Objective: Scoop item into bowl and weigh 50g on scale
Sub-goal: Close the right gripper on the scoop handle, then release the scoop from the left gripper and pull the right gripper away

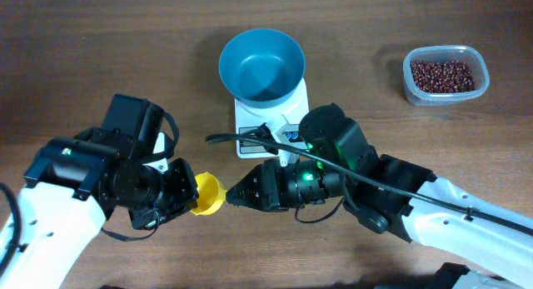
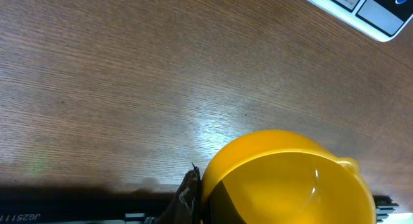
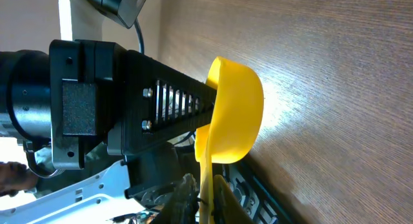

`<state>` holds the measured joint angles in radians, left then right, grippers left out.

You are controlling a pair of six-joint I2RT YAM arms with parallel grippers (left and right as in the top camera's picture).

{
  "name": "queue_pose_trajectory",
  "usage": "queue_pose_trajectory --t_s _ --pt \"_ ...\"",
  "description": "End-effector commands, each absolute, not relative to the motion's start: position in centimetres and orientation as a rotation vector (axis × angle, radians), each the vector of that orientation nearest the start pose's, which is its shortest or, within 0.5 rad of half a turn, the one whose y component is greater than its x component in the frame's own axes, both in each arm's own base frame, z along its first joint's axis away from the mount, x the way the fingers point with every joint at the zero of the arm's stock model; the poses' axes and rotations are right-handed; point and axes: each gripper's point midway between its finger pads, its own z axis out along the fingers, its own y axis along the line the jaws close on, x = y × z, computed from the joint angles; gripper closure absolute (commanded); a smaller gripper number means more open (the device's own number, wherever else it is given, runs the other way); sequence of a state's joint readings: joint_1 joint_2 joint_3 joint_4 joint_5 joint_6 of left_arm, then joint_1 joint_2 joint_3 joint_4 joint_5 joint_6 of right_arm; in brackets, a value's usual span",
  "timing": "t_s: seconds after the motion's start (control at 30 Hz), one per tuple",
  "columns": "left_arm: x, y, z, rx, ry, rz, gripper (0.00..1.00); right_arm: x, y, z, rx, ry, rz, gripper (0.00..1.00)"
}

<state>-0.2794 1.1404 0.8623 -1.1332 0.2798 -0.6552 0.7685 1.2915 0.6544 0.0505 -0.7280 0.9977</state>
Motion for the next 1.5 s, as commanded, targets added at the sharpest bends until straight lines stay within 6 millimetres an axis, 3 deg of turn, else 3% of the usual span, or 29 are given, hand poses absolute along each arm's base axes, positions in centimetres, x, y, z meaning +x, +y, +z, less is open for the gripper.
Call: queue_pose_trajectory --t_s 0.0,0.17,0.33,0.4,0.43,0.53,0.63,0.67,0.7,0.73,0.8,0.83,0.9,0.93,1.0,1.07,1.13,1.2,1.33,1.37,1.47 --pt "17.9 -9.7 10.7 -0.557 3.035 -0.459 1.0 17.4 32.8 16.9 -0.231 2.528 1.675 0.92" --pt "17.9 -9.7 10.7 -0.557 3.036 -0.459 1.0 17.8 32.7 16.7 -0.206 2.524 1.651 0.96" --pt "17.9 -9.7 10.7 -0.557 3.037 -0.459 1.0 18.1 32.6 16.6 -0.19 2.521 1.633 0.89" --pt "17.9 -9.7 10.7 -0.557 3.037 -0.459 1.0 18.2 32.6 16.6 -0.189 2.52 1.632 0.9" --pt "17.9 -9.7 10.7 -0.557 3.037 -0.459 1.0 18.3 32.6 16.6 -0.184 2.519 1.626 0.96" --pt "17.9 -9.7 10.7 -0.557 3.037 -0.46 1.0 18.3 32.6 16.6 -0.183 2.518 1.624 0.96" --pt "18.0 -9.7 10.7 -0.556 3.032 -0.463 0.84 19.6 32.3 16.2 -0.12 2.497 1.545 0.96" --pt "18.0 -9.7 10.7 -0.556 3.031 -0.463 0.76 19.9 32.2 16.2 -0.107 2.492 1.53 0.96" --pt "18.1 -9.7 10.8 -0.554 3.027 -0.465 0.6 20.1 32.1 16.3 -0.096 2.482 1.516 0.96" --pt "18.9 -9.7 11.2 -0.559 2.993 -0.481 0.43 21.1 31.3 16.1 -0.037 2.463 1.434 0.96" --pt "21.2 -9.3 13.7 -0.561 2.899 -0.516 0.37 22.4 28.4 15.1 0.079 2.471 1.201 0.96" --pt "22.7 -9.1 16.2 -0.499 2.832 -0.533 0.3 22.4 26.2 15.5 0.129 2.479 1.075 0.96" --pt "24.4 -8.8 20.5 -0.446 2.728 -0.537 0.19 21.7 22.3 18.1 0.161 2.446 0.9 0.96" --pt "24.8 -9.0 22.0 -0.432 2.693 -0.555 0.11 20.8 18.6 21.1 0.216 2.401 0.774 0.96" --pt "24.4 -9.5 22.2 -0.426 2.708 -0.597 0.01 18.2 12.6 24.7 0.284 2.354 0.608 0.96" --pt "23.0 -9.2 21.5 -0.448 2.769 -0.576 0.01 14.0 8.1 28.1 0.185 2.315 0.577 0.96" --pt "22.5 -9.1 21.3 -0.458 2.793 -0.568 0.01 11.9 7.7 30.6 -0.015 2.236 0.647 0.96" --pt "22.4 -9.1 21.3 -0.459 2.798 -0.568 0.01 11.0 7.0 32.2 -0.056 2.159 0.677 0.96" --pt "21.3 -11.2 21.8 -0.42 2.831 -0.744 0.01 11.1 3.8 30.4 0.012 2.198 0.479 0.96" --pt "21.1 -11.9 21.9 -0.373 2.837 -0.752 0.08 11.1 3.4 30.2 0.019 2.202 0.454 0.96" --pt "20.8 -15.6 22.4 -0.119 2.804 -0.739 0.82 11.6 2.2 30.4 0.059 2.178 0.38 0.96"
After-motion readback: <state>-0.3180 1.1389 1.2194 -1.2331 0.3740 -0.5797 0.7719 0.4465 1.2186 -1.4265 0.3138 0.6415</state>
